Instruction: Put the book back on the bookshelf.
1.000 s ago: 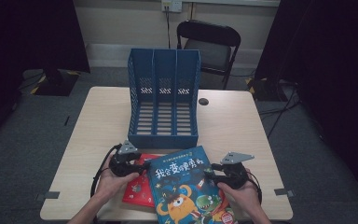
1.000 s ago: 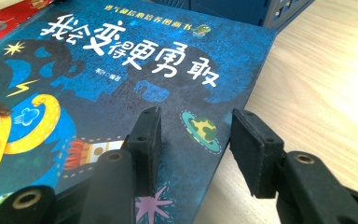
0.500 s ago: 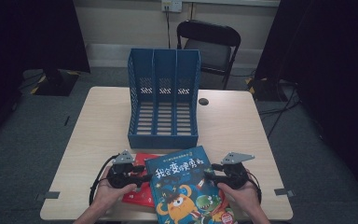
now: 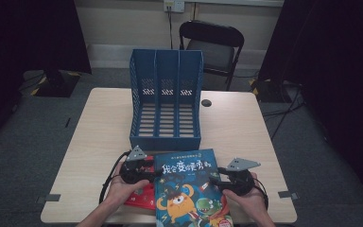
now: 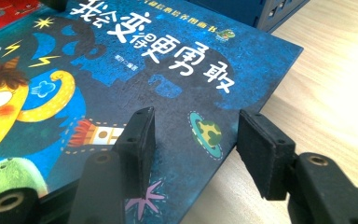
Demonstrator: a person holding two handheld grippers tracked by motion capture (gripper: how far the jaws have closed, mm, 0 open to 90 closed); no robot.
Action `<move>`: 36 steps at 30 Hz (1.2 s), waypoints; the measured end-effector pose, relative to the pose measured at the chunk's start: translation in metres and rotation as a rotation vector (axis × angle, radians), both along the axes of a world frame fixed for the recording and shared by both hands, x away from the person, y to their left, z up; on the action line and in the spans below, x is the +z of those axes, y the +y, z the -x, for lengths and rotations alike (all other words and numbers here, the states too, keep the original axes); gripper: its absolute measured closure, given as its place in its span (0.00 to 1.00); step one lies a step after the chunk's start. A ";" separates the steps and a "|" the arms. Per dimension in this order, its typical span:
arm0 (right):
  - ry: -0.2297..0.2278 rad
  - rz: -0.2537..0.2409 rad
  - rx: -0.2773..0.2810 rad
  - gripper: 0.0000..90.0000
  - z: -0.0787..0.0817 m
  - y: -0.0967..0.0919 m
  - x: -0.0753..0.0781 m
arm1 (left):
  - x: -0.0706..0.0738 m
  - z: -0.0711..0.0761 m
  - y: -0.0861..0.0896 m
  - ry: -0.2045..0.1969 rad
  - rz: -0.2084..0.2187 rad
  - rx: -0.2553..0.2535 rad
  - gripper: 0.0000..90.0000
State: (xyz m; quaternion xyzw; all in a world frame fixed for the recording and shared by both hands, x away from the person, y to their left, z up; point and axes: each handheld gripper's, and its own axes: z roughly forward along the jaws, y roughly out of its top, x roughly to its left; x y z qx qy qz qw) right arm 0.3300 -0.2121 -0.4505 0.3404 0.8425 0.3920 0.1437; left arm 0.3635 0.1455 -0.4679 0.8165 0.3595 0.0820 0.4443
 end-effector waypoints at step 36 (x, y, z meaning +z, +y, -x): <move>0.151 -0.084 -0.094 0.12 -0.017 0.001 -0.010 | 0.001 0.012 -0.015 0.006 -0.001 -0.084 0.36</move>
